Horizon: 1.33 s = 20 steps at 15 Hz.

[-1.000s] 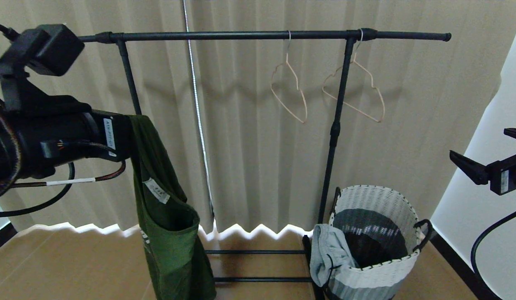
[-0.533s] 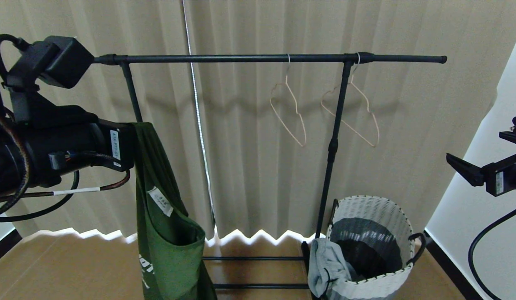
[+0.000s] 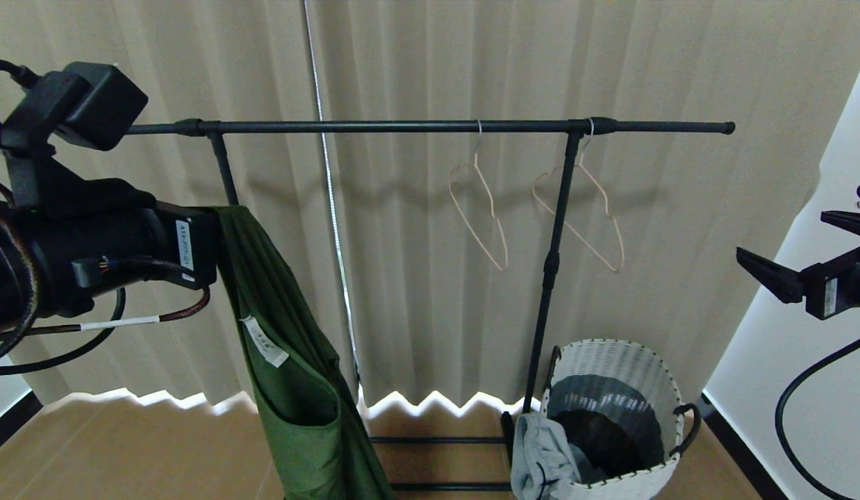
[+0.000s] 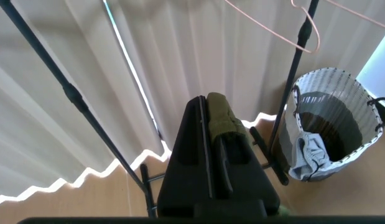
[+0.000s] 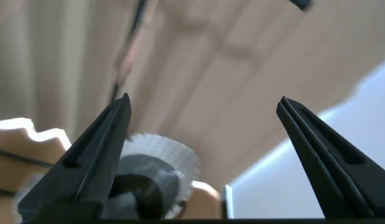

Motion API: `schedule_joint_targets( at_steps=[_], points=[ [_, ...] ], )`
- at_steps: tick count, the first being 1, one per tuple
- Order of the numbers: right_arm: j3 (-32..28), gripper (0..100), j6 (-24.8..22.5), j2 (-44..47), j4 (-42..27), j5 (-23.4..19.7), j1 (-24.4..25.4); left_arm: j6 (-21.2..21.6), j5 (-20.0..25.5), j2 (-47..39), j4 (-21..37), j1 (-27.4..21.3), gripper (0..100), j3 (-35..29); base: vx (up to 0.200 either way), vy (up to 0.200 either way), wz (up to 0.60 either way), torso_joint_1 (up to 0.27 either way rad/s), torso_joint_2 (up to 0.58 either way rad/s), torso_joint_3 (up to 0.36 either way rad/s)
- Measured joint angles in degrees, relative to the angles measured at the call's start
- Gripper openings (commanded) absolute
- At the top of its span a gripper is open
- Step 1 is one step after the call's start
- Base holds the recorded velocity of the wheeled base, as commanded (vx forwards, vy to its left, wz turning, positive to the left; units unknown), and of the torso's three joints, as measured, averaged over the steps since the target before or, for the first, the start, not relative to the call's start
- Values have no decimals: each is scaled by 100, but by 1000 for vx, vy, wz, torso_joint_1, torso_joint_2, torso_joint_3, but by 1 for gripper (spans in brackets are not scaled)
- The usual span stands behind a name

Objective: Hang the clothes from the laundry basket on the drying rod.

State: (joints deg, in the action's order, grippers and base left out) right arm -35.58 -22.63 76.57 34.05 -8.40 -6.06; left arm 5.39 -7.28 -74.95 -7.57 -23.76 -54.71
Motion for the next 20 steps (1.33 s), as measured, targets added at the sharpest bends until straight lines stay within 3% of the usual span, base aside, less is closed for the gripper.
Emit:
schedule_joint_targets(
  at_steps=[2,5,7,11,15,20],
  points=[
    [-179,100,167,79,-371,-46,16,0,0,20,-45,1,0,24,0,0,0,0,0,0],
    [-766,100,851,133,-2439,-27,171,180,0,22,-542,11,0,221,0,0,0,0,0,0],
    [-1253,100,1284,135,-3132,189,254,411,0,33,-896,63,0,436,0,0,0,0,0,0],
    [-1425,100,1308,133,-3189,375,295,653,2,188,-1151,94,0,763,0,0,0,0,0,0],
    [-1430,100,1308,133,-3162,389,332,633,9,336,-1147,91,0,819,0,0,0,0,0,0],
    [-1423,100,1308,55,-3110,517,485,605,4,367,-1114,98,0,942,200,0,0,1,-1,5]
  ],
)
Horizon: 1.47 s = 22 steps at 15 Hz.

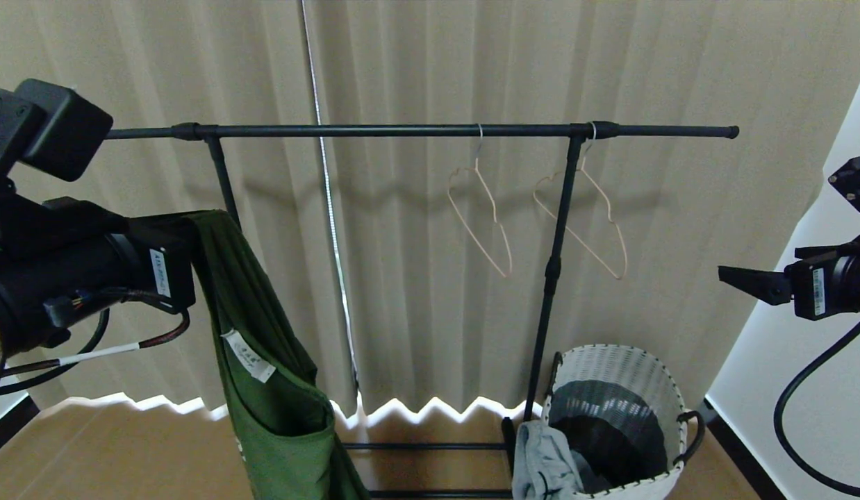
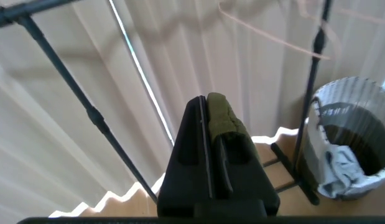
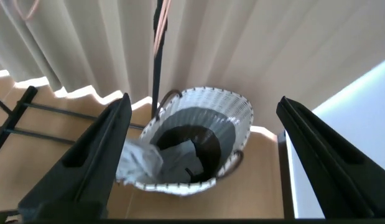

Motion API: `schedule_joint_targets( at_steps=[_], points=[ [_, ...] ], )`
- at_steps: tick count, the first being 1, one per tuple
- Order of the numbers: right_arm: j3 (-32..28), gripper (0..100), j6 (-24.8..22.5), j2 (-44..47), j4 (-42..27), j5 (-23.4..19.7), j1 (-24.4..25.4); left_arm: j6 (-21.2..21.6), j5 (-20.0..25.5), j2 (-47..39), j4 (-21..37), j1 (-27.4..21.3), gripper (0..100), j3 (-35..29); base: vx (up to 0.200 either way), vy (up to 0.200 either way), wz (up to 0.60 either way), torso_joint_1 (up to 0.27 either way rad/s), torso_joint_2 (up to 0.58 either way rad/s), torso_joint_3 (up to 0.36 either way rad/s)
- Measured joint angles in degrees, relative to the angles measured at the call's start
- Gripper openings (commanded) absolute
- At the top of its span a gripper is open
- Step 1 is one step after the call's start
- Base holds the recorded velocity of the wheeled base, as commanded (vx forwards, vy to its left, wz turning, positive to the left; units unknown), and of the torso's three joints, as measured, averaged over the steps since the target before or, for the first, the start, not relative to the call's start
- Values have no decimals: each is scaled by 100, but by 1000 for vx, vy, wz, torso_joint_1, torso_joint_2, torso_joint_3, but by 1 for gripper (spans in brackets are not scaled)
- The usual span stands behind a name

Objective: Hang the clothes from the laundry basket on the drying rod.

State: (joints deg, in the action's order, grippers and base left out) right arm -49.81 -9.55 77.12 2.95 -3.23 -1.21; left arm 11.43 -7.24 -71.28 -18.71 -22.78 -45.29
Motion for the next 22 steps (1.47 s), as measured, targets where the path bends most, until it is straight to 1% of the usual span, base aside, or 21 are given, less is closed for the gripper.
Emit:
schedule_joint_targets(
  at_steps=[6,9,12,16,18,21,22],
  points=[
    [-24,100,0,-28,-16,23,17,-38,5,-112,11,2,0,180,200,0,0,10,2,3],
    [-24,100,0,-35,-11,113,16,-207,5,-199,13,2,0,276,200,0,0,5,4,1],
    [-24,100,0,-35,5,113,24,-216,2,-239,9,2,0,336,200,0,0,4,4,5],
    [-104,100,0,-20,17,69,172,-222,5,-236,-151,73,0,745,0,0,0,0,0,0],
    [-208,100,-2,28,9,63,313,-263,5,-199,-202,104,0,846,0,0,0,0,0,0],
    [-427,100,0,336,-49,96,613,-282,2,-188,167,116,0,830,0,0,0,0,0,0],
    [-514,100,2,488,-96,116,668,-285,2,-184,194,116,0,828,0,0,0,0,0,0]
  ],
)
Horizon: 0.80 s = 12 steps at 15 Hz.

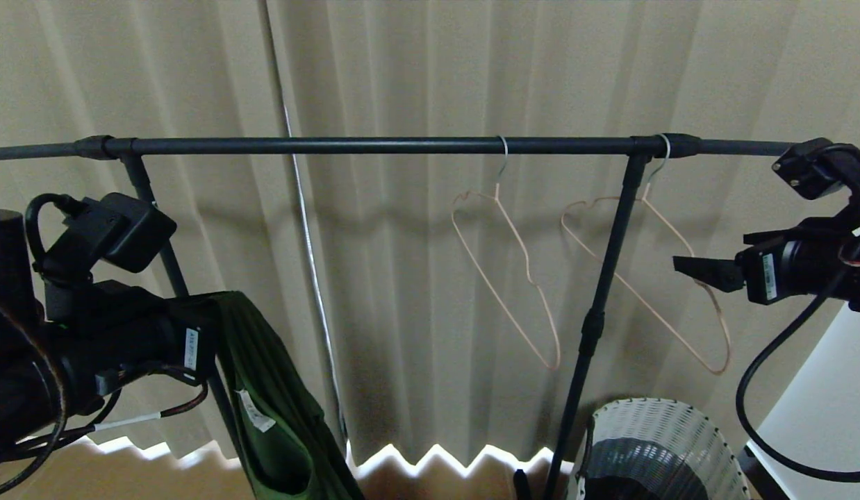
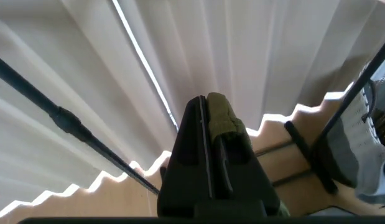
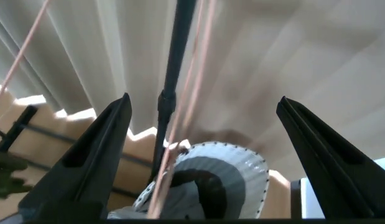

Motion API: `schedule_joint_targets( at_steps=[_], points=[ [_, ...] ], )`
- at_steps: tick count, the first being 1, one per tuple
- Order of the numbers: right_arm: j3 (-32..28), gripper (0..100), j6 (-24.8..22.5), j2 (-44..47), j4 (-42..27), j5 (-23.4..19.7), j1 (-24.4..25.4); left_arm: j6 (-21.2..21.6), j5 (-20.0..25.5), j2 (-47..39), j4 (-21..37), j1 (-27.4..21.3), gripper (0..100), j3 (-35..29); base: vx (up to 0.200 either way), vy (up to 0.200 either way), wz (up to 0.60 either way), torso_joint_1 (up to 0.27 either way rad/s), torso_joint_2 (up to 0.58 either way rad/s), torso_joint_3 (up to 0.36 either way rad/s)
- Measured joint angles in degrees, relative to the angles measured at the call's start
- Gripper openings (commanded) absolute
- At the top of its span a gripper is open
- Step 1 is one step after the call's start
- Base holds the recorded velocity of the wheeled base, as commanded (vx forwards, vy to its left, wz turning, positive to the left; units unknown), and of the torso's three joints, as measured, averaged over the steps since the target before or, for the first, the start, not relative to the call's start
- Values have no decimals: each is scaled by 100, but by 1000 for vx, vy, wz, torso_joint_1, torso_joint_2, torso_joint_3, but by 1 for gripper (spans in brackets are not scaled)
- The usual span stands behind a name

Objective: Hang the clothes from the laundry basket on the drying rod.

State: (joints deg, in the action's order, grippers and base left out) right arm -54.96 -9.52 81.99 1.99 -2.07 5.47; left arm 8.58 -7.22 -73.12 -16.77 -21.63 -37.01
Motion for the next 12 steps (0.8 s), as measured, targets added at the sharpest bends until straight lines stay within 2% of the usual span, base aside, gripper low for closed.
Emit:
schedule_joint_targets(
  at_steps=[5,8,12],
  points=[
    [-489,100,528,714,-469,385,89,-100,2,41,-178,-23,0,-205,0,0,0,0,0,0],
    [-700,100,819,922,-555,401,94,-101,2,60,-176,-33,0,-218,0,0,0,0,0,0],
    [-758,100,934,1073,-560,401,94,-95,5,61,-176,-34,0,-221,0,0,0,0,0,0]
  ],
)
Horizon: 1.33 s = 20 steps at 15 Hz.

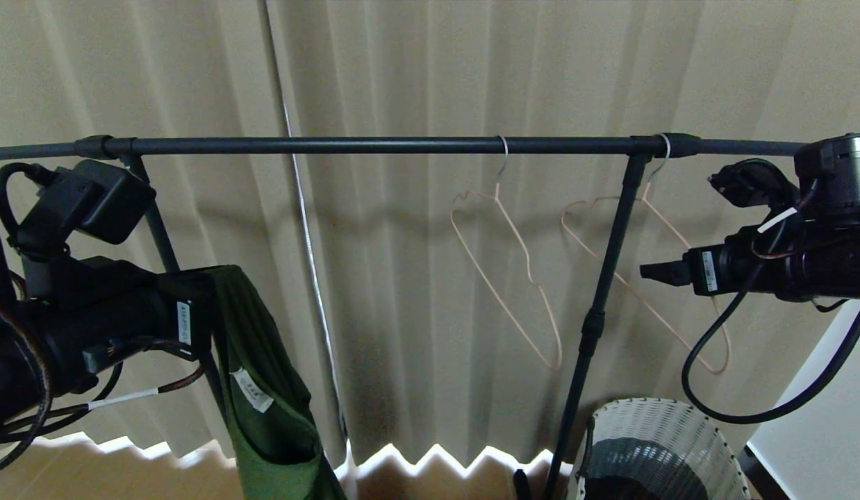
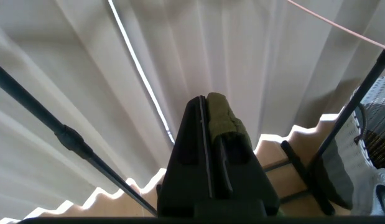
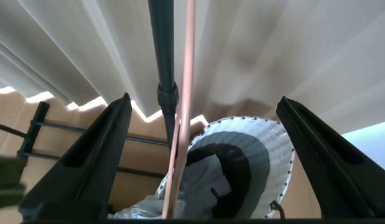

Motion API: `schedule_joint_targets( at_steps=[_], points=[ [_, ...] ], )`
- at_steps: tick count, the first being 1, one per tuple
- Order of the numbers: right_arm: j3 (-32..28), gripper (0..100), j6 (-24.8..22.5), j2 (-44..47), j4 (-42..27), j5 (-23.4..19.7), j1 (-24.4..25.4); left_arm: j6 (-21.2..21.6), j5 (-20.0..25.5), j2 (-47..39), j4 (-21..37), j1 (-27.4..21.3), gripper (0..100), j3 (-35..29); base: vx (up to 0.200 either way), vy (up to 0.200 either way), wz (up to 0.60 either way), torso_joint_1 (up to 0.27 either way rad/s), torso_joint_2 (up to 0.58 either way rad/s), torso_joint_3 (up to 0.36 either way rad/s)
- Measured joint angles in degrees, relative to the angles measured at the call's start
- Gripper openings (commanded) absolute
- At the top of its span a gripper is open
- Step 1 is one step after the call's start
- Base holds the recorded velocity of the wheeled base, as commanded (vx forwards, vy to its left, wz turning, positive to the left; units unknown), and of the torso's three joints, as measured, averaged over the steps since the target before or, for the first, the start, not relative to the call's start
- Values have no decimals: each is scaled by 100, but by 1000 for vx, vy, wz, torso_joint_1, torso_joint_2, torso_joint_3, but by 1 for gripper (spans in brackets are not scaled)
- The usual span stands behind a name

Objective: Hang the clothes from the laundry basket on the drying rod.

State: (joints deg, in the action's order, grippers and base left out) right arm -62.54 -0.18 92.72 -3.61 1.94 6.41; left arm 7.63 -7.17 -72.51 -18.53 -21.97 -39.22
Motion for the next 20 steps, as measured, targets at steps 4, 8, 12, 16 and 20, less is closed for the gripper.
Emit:
schedule_joint_targets(
  at_steps=[4,8,12,16,20],
  points=[
    [-17,0,13,52,11,6,0,0,-2,24,0,0,0,20,0,0,0,0,0,0],
    [-24,0,13,20,16,16,-2,9,-2,55,1,0,0,24,0,0,0,0,0,0],
    [-2,0,11,-234,27,121,-7,24,-7,88,6,0,0,17,0,0,0,0,0,0],
    [77,0,18,-518,66,369,-22,46,-5,95,1,0,0,35,0,0,0,0,0,0],
    [439,0,18,-990,85,394,-29,74,-9,95,-11,0,0,66,0,0,0,0,0,0]
  ],
)
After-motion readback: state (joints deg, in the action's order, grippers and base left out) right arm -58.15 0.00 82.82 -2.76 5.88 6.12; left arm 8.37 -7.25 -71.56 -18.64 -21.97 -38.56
